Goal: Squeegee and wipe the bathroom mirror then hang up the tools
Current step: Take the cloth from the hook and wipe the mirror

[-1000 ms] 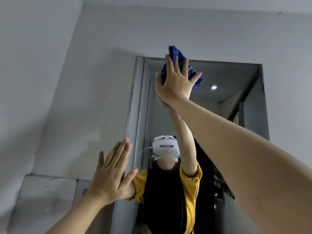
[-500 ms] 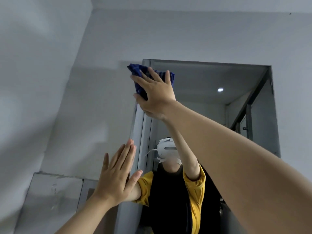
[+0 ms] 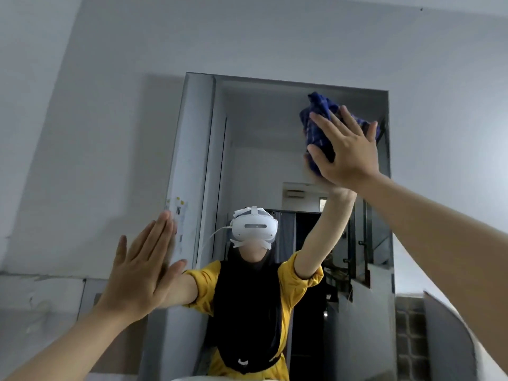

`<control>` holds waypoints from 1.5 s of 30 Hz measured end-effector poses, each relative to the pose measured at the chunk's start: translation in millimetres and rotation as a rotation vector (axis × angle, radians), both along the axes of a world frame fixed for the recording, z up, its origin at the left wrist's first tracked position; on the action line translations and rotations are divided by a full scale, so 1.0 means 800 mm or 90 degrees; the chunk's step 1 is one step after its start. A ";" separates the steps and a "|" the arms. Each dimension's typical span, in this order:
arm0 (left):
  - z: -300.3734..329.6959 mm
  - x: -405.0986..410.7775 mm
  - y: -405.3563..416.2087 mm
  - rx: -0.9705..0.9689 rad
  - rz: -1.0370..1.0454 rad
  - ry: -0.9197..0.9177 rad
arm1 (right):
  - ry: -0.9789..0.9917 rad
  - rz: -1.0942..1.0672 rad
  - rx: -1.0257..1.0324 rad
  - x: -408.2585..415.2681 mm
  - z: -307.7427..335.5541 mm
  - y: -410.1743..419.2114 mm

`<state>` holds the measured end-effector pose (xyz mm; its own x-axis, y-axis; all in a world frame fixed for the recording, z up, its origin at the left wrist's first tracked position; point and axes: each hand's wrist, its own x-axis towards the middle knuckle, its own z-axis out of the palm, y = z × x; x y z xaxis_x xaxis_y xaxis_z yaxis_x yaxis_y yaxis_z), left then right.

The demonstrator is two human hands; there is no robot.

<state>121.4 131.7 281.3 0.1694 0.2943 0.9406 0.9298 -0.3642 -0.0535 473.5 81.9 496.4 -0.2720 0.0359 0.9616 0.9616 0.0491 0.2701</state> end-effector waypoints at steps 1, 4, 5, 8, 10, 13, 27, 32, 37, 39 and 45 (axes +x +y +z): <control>0.000 0.000 -0.001 -0.003 0.008 -0.001 | 0.035 0.000 0.009 0.016 -0.003 -0.002; 0.002 0.002 -0.006 0.009 0.035 0.017 | 0.139 0.006 0.038 0.043 -0.020 -0.005; 0.003 0.003 -0.007 0.015 0.038 0.024 | 0.178 0.013 0.043 0.042 -0.028 -0.004; 0.003 0.007 -0.014 0.016 0.033 -0.001 | 0.298 0.027 0.046 0.018 -0.051 -0.001; 0.005 0.007 -0.019 0.016 0.027 -0.013 | 0.365 0.037 0.036 -0.008 -0.063 0.002; 0.005 0.003 -0.022 -0.003 0.029 0.007 | 0.397 0.053 0.010 -0.052 -0.072 0.005; -0.060 -0.035 -0.015 -0.120 -0.100 -0.029 | 0.106 0.133 -0.074 -0.280 -0.083 0.032; -0.065 -0.042 -0.011 -0.119 -0.102 0.002 | -0.044 0.107 -0.065 -0.305 -0.104 0.042; -0.069 -0.044 -0.007 -0.113 -0.108 -0.004 | -0.160 0.072 -0.060 -0.265 -0.117 0.040; -0.070 -0.043 -0.008 -0.107 -0.111 0.001 | -0.167 0.050 -0.054 -0.238 -0.122 0.036; -0.071 -0.043 -0.006 -0.098 -0.136 -0.019 | -0.088 0.006 -0.039 -0.147 -0.125 0.021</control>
<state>87.2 126.8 224.3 0.2158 0.3943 0.8933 0.8315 -0.5539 0.0436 355.6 98.8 396.7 -0.4028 0.0905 0.9108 0.9146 0.0779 0.3968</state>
